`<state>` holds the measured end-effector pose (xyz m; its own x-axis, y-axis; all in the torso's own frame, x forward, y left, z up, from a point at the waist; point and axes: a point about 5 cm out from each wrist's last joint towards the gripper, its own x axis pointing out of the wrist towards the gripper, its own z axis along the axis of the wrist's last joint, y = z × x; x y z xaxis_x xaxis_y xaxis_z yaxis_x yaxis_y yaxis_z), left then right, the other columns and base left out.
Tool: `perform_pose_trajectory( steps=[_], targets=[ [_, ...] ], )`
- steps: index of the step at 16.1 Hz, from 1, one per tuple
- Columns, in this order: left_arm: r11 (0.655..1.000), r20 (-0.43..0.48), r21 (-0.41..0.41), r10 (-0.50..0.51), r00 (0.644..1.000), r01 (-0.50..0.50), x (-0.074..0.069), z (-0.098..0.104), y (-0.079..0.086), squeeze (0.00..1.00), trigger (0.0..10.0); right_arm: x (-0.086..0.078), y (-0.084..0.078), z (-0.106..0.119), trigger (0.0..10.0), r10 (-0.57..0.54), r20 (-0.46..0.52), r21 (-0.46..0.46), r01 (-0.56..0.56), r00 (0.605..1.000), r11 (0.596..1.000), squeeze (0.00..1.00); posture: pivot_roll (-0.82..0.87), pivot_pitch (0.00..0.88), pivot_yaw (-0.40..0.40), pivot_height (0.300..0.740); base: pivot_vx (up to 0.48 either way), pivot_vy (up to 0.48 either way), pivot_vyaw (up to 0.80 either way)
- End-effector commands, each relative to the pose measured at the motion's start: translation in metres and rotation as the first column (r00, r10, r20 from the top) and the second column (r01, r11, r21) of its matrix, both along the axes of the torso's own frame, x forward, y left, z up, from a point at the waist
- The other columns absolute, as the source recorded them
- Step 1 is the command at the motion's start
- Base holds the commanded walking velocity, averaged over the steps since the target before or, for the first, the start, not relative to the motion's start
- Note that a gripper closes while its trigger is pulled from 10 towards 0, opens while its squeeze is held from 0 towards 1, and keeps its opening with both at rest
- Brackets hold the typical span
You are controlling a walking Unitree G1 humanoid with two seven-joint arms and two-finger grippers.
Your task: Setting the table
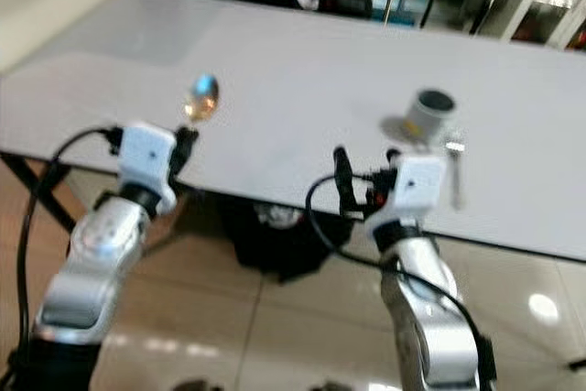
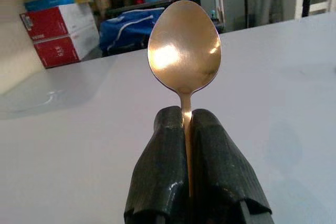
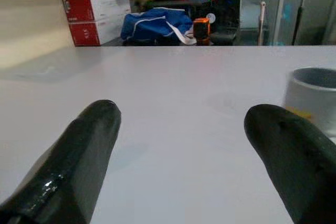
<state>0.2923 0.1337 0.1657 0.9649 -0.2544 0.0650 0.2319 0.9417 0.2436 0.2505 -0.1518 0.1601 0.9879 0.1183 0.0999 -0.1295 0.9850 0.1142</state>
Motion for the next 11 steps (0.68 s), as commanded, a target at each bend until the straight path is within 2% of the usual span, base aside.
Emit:
perform_pose_trajectory(
  steps=[1,3,5,8,9,11],
  targets=[
    [0.999,0.009,-0.006,-0.037,0.999,0.037,-0.001,0.002,-0.011,0.00,10.0,0.000,-0.008,-0.001,10.0,-0.026,-0.005,-0.007,0.026,1.000,1.000,0.00,0.04,0.033,-0.002,0.740,0.000,-0.480,0.00],
    [1.000,0.001,0.004,-0.023,1.000,0.023,-0.002,0.000,-0.007,0.00,10.0,0.000,-0.007,-0.002,10.0,-0.028,-0.009,-0.011,0.028,1.000,1.000,0.00,0.03,0.032,0.002,0.740,0.000,-0.480,0.00],
    [0.998,-0.021,-0.043,0.036,0.999,-0.037,0.001,0.000,0.001,0.00,10.0,0.000,-0.004,-0.001,10.0,-0.016,-0.012,-0.006,0.016,1.000,1.000,0.00,0.03,0.039,0.005,0.740,0.000,0.000,0.00],
    [0.999,-0.006,-0.045,0.013,1.000,-0.013,-0.003,0.002,-0.001,0.00,10.0,0.000,-0.003,-0.002,10.0,0.009,-0.023,-0.007,-0.009,1.000,1.000,0.00,0.04,0.046,0.005,0.740,0.000,0.000,0.00],
    [0.998,-0.008,-0.063,0.003,1.000,-0.003,-0.005,0.002,0.000,0.00,10.0,0.001,0.001,-0.004,10.0,0.036,-0.030,-0.010,-0.036,0.999,0.999,0.00,0.04,0.046,0.007,0.740,0.000,0.000,0.00],
    [0.997,-0.009,-0.071,0.008,1.000,-0.009,-0.006,0.003,0.003,0.00,10.0,0.001,0.007,-0.001,10.0,0.063,-0.024,-0.013,-0.063,0.998,0.998,0.00,0.04,0.056,0.002,0.740,0.309,0.000,0.00]
  ],
)
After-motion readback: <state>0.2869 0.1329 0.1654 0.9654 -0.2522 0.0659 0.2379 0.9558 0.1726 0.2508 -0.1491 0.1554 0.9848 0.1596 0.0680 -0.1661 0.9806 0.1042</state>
